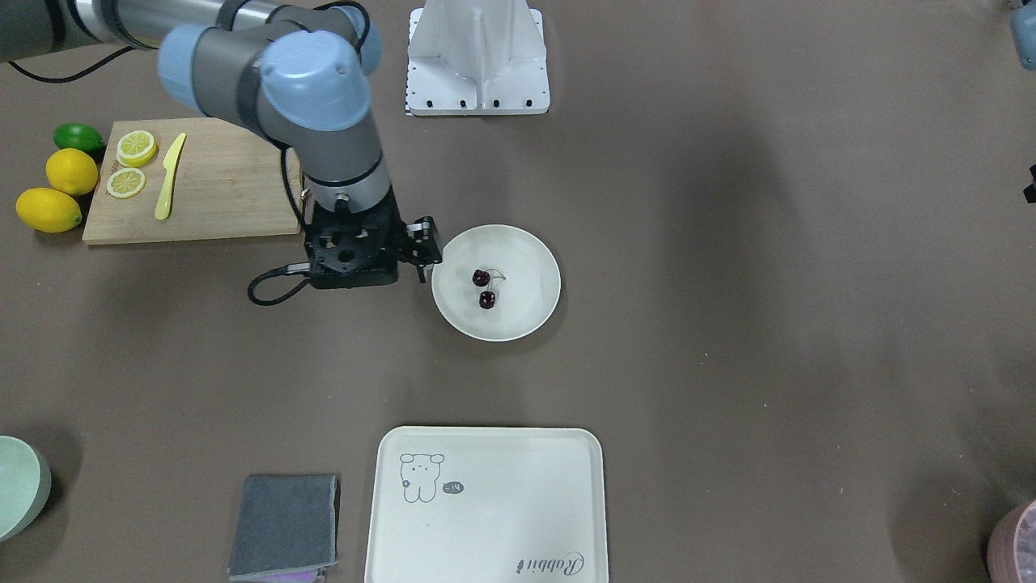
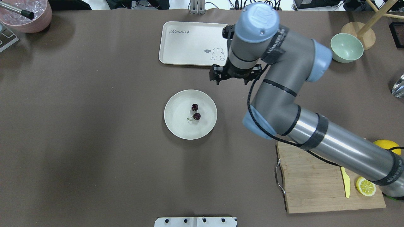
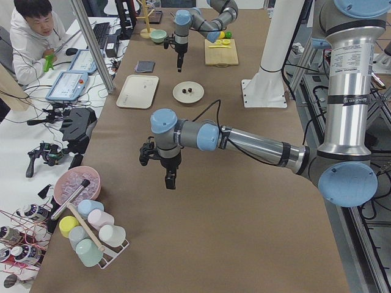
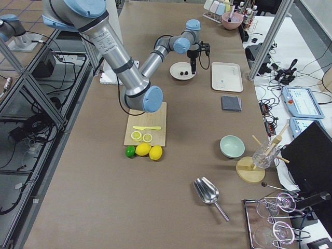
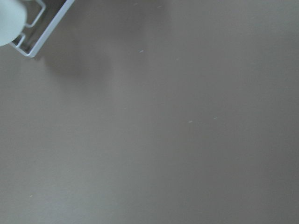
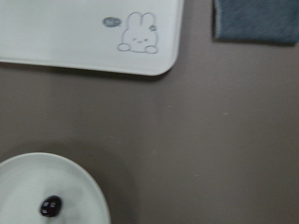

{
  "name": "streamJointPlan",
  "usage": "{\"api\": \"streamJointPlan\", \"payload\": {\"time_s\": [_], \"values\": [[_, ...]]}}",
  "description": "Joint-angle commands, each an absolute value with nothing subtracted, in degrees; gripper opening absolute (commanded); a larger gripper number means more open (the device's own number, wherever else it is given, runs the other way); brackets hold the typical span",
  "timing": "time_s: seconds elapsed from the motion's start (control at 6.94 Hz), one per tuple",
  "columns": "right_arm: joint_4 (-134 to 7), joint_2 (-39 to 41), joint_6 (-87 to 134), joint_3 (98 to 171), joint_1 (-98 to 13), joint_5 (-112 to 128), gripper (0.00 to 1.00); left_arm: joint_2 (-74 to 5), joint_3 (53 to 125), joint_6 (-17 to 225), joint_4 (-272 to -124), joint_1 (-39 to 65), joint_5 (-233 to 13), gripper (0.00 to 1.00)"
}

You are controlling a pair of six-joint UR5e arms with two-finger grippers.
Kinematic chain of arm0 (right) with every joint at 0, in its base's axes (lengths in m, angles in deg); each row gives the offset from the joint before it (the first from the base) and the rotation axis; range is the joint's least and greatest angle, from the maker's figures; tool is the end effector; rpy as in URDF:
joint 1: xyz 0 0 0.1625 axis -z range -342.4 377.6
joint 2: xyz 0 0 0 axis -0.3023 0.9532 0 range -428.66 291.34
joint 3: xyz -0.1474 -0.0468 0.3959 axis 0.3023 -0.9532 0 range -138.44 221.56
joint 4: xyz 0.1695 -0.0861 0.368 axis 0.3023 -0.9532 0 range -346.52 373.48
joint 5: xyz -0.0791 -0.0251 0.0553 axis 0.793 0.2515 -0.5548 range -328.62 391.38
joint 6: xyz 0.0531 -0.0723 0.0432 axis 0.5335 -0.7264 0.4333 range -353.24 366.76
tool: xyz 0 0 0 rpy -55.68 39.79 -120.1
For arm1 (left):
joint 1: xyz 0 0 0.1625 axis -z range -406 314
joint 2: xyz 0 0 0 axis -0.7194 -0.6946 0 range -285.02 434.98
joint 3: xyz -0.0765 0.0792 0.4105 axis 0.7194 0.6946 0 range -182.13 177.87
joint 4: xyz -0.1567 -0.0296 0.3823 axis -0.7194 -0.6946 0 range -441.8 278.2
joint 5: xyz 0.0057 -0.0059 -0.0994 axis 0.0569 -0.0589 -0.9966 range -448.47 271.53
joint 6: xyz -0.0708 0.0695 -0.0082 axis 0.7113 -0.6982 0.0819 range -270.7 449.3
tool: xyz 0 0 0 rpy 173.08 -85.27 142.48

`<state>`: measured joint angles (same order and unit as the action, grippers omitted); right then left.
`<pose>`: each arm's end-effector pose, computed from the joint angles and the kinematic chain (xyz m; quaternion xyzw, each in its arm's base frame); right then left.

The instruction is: Place red cherry on plate

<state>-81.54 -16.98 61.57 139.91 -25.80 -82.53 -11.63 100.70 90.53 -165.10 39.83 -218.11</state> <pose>-0.4212 -0.5262 0.2124 0.0704 -0.3918 -0.0081 0.9173 -0.0358 -0.4690 0.5944 0.0065 0.3397 0.0322 0.9400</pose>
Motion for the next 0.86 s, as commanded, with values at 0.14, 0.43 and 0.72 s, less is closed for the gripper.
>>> {"api": "streamJointPlan", "payload": {"time_s": [0.14, 0.43, 0.72], "values": [[-82.2, -1.3, 33.4, 146.1, -46.8, -95.7, 1.00, -10.4, 95.2, 72.9, -164.9, 51.2, -218.3, 0.98], [-92.4, 3.3, 8.3, 145.9, -58.3, -96.7, 1.00, -10.7, 94.5, 72.8, -164.9, 51.1, -218.2, 0.98], [-97.3, 9.3, -7.6, 144.0, -68.6, -96.6, 1.00, -10.7, 94.4, 72.9, -164.9, 51.1, -218.2, 0.98]]}}
